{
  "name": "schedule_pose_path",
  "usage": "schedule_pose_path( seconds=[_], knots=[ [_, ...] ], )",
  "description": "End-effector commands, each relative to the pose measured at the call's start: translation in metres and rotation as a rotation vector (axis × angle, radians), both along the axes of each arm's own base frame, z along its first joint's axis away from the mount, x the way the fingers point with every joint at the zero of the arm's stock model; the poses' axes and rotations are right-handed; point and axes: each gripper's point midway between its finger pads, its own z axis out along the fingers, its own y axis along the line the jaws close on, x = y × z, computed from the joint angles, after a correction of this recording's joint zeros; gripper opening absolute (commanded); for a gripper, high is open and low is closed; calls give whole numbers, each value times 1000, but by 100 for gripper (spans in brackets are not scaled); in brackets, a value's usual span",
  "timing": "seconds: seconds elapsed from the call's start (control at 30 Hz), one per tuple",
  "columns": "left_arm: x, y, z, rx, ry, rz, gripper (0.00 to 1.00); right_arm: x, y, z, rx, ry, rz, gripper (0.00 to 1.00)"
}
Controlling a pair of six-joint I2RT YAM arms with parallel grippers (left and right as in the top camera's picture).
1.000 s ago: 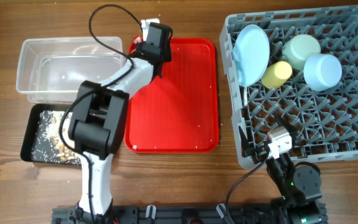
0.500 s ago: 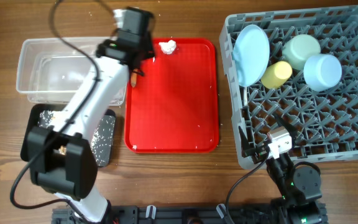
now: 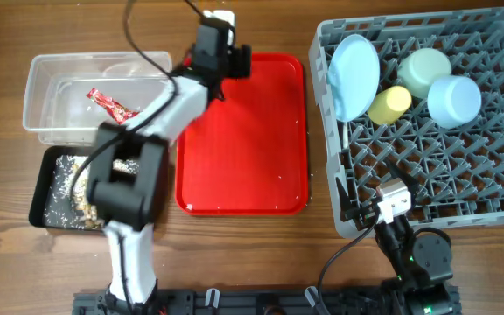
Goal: Sort waste into correct bins and load items into the dishwasher rack
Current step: 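Drop the candy wrapper and tissue into the clear bin with the left gripper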
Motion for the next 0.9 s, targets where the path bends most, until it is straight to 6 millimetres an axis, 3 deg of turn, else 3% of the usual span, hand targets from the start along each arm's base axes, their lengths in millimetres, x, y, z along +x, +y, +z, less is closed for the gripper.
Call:
schedule_pose_path(
  seconds=[0.0, 0.1, 0.2, 0.23, 0.3, 0.37, 0.4, 0.47, 0.5, 0.53, 0.57, 0.6, 0.63, 0.67, 0.7, 0.73, 0.8, 0.87],
  knots=[
    [3, -17, -55, 55, 15, -74, 77, 1, -2, 1, 14, -3, -13, 100],
    [-5, -27, -79, 67, 49, -95, 66, 1, -2, 1, 14, -3, -13, 100],
    [-6, -28, -81, 45, 59, -75, 11, 1, -2, 1, 14, -3, -13, 100],
    [-4, -28, -73, 21, 53, -57, 4, 1, -2, 1, 14, -3, -13, 100],
    [-4, -26, -31, -36, 28, -9, 4, 1, -2, 1, 14, -3, -13, 100],
    [-23, -4, 30, -60, 49, 94, 4, 1, -2, 1, 14, -3, -13, 100],
    [-37, 21, 56, -27, 61, 194, 4, 1, -2, 1, 14, -3, -13, 100],
    [-70, 93, 94, 59, 77, 471, 4, 1, -2, 1, 14, -3, -13, 100],
    [-84, 124, 99, 75, 105, 584, 4, 1, -2, 1, 14, -3, -13, 100],
    [-95, 151, 92, 80, 158, 669, 4, 1, -2, 1, 14, -3, -13, 100],
    [-98, 167, 84, 78, 189, 720, 26, 1, -2, 1, 14, -3, -13, 100],
    [-97, 179, 77, 72, 204, 758, 65, 1, -2, 1, 14, -3, -13, 100],
    [-96, 183, 76, 55, 214, 761, 74, 1, -2, 1, 14, -3, -13, 100],
    [-95, 176, 80, 32, 218, 718, 74, 1, -2, 1, 13, -3, -13, 100],
    [-92, 156, 84, 2, 221, 614, 69, 1, -2, 1, 14, -3, -13, 100],
    [-88, 122, 88, 3, 219, 429, 64, 1, -2, 1, 14, -3, -13, 100],
    [-94, 97, 84, 130, 196, 369, 64, 1, -2, 1, 14, -3, -13, 100],
    [-97, 85, 68, 275, 172, 404, 61, 1, -2, 1, 14, -3, -13, 100]
  ],
)
